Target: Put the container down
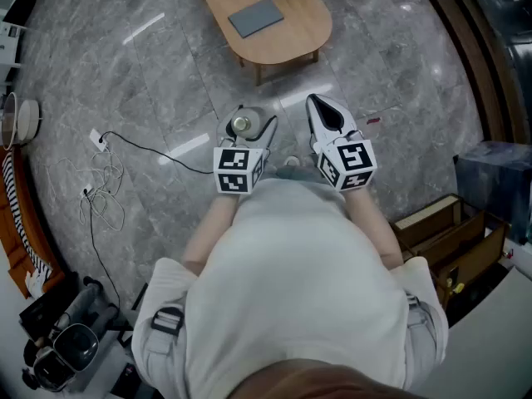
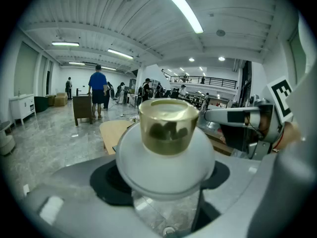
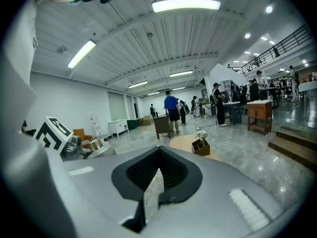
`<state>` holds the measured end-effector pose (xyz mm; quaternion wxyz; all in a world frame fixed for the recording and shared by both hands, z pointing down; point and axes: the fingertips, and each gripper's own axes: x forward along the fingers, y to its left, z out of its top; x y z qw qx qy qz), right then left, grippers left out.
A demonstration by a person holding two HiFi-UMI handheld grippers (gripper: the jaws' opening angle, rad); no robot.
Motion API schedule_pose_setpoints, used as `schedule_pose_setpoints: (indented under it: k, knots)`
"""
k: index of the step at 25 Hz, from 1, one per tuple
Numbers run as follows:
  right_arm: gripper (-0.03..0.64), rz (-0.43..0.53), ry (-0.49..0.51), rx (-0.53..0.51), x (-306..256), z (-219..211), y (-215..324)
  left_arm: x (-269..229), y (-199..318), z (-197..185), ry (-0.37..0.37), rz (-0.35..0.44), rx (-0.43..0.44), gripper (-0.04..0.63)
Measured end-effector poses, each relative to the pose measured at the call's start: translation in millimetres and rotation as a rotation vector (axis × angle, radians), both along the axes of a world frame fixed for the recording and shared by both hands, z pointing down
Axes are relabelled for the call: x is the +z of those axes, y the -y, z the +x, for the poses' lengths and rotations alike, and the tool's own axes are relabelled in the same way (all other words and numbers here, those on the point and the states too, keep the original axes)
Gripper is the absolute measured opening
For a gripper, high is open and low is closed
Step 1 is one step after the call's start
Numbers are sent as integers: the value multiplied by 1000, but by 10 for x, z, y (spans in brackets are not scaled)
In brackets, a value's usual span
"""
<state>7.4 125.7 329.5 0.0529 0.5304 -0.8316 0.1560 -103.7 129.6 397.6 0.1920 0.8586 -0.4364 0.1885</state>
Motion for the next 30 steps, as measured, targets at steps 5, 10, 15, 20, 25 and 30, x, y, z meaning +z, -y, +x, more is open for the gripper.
schedule_pose_setpoints:
  k: [5, 10, 15, 20, 25, 30]
  knots:
    - [-3, 13, -7, -12, -26, 35, -92, -33, -63, 63, -9, 22, -5, 350]
    - [-3, 21, -18, -30, -40, 106, -152, -61, -101, 106, -9, 35, -27, 348]
    - [-3, 27, -20, -60, -10, 158, -231, -89, -158, 162, -22, 46, -55, 350]
    - [-2, 14, 7, -72, 24, 207, -266, -120, -195, 202, -9, 49, -63, 350]
    - [-2, 2, 24, -56, 67, 273, -236, -91, -164, 227, 7, 50, -57, 350]
    - [-2, -9, 23, -35, 109, 334, -104, -7, -43, 244, 15, 31, -49, 350]
